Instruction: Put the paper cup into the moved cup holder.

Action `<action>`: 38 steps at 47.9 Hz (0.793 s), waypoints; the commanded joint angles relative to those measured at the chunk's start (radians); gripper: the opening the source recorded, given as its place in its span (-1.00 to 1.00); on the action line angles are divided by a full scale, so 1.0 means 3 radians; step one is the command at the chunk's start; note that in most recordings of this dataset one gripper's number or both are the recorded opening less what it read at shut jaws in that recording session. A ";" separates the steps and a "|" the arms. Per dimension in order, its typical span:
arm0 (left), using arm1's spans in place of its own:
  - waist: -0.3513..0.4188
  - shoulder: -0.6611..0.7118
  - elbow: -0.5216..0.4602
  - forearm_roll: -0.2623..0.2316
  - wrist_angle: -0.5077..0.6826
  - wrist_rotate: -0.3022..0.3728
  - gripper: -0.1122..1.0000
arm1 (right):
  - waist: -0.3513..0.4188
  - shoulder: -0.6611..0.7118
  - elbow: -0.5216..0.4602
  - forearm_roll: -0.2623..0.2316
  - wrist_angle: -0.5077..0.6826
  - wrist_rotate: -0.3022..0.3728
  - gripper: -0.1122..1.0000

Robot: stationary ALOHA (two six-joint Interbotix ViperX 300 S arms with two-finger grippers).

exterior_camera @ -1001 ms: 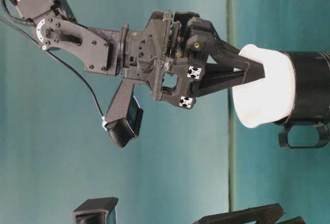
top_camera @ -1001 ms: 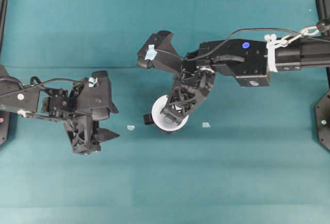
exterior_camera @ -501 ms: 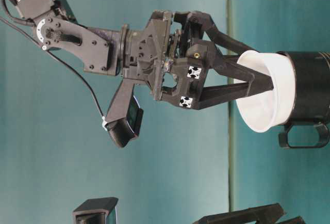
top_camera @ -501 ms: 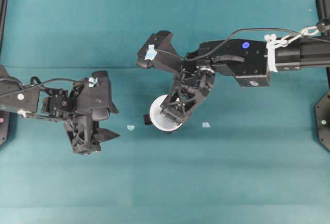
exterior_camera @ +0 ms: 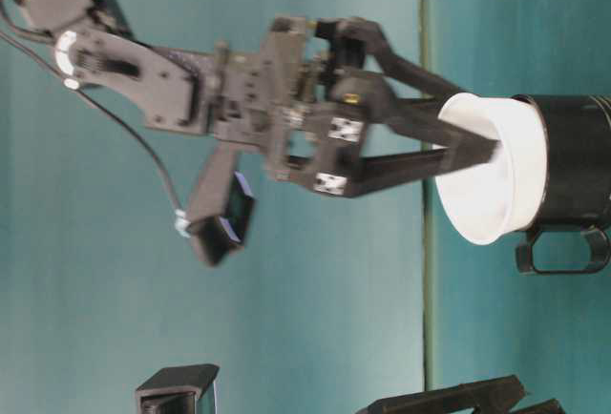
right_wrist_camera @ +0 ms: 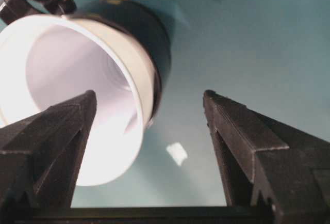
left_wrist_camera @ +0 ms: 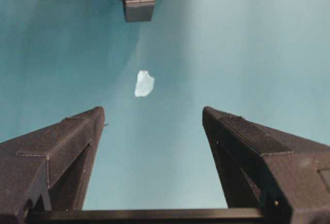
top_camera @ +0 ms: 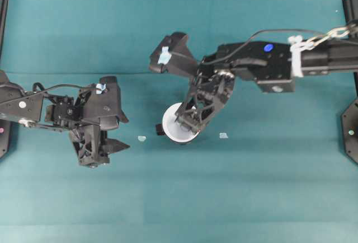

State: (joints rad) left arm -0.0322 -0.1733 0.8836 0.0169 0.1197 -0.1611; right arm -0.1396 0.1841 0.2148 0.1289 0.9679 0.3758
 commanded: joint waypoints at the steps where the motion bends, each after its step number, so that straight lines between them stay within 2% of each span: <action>1: 0.0005 -0.0020 -0.0036 0.0010 -0.0026 0.0005 0.64 | -0.0020 -0.0164 -0.0066 -0.0005 0.0056 -0.0026 0.56; 28: 0.0000 -0.0020 -0.0041 0.0005 -0.0026 -0.0005 0.64 | 0.0005 -0.0450 -0.0169 -0.0010 0.0271 -0.0020 0.56; 38: 0.0000 -0.0036 -0.0041 0.0010 -0.0026 -0.0005 0.64 | 0.0041 -0.0654 -0.0051 -0.0184 0.0159 -0.0031 0.56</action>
State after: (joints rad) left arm -0.0322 -0.1733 0.8836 0.0169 0.1197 -0.1611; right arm -0.1350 0.0430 0.1917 0.0951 1.0354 0.3758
